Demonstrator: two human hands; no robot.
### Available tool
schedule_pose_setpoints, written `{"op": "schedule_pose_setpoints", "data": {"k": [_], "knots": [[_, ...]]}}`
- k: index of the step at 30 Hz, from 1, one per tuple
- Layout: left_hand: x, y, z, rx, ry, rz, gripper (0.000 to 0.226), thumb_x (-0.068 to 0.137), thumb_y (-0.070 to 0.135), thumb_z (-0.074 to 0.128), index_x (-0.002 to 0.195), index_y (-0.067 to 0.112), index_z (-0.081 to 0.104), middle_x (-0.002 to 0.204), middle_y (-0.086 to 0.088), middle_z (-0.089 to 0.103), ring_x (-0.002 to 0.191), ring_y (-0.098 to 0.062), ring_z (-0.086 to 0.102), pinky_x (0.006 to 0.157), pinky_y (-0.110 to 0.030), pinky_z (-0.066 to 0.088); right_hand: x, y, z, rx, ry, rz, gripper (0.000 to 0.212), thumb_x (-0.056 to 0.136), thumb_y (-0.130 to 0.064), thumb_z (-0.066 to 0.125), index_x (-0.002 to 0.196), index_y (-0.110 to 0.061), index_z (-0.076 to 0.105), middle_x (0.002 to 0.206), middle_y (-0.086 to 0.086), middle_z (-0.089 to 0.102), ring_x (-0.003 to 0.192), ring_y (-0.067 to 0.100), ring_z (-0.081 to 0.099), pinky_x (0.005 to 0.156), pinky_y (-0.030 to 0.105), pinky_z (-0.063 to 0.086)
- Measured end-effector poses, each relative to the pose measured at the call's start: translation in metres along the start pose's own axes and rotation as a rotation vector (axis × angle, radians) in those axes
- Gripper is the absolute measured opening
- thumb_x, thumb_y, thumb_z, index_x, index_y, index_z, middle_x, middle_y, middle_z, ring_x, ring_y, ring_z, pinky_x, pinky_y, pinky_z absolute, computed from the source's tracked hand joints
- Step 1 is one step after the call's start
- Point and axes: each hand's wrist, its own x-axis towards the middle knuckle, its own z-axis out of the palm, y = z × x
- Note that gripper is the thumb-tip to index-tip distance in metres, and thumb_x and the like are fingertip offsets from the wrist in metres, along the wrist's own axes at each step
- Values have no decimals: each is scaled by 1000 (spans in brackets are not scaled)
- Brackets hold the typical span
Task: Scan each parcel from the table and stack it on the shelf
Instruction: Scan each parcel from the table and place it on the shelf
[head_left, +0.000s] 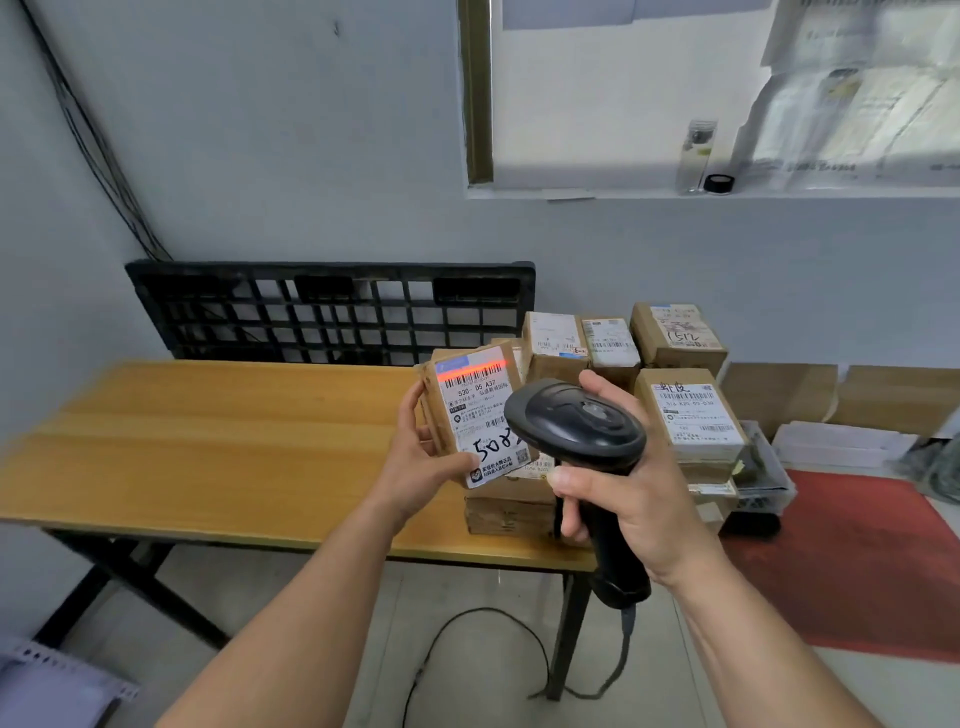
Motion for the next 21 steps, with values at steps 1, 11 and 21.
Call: {"op": "schedule_pose_setpoints", "data": {"k": [1, 11, 21], "knots": [[-2, 0, -3, 0, 10, 2, 104, 74, -11, 73, 147, 37, 16, 106, -13, 58, 98, -26, 65, 62, -24, 57, 0, -1, 2, -2, -11, 2, 88, 66, -11, 76, 140, -39, 37, 71, 7, 70, 44, 31, 57, 49, 38, 49], [-31, 0, -40, 3, 121, 24, 102, 75, -8, 74, 146, 39, 17, 107, -11, 59, 98, -22, 65, 60, -19, 54, 2, -2, 35, -32, -96, -21, 86, 67, -11, 75, 138, -41, 37, 70, 12, 68, 47, 35, 57, 47, 43, 50], [-96, -16, -131, -25, 299, 23, 86, 78, 1, 73, 140, 37, 24, 117, -8, 63, 106, -23, 63, 79, -34, 58, -7, -5, 124, -25, -222, -68, 88, 63, -8, 87, 131, -46, 45, 107, 3, 68, 46, 32, 59, 45, 33, 51]]}}
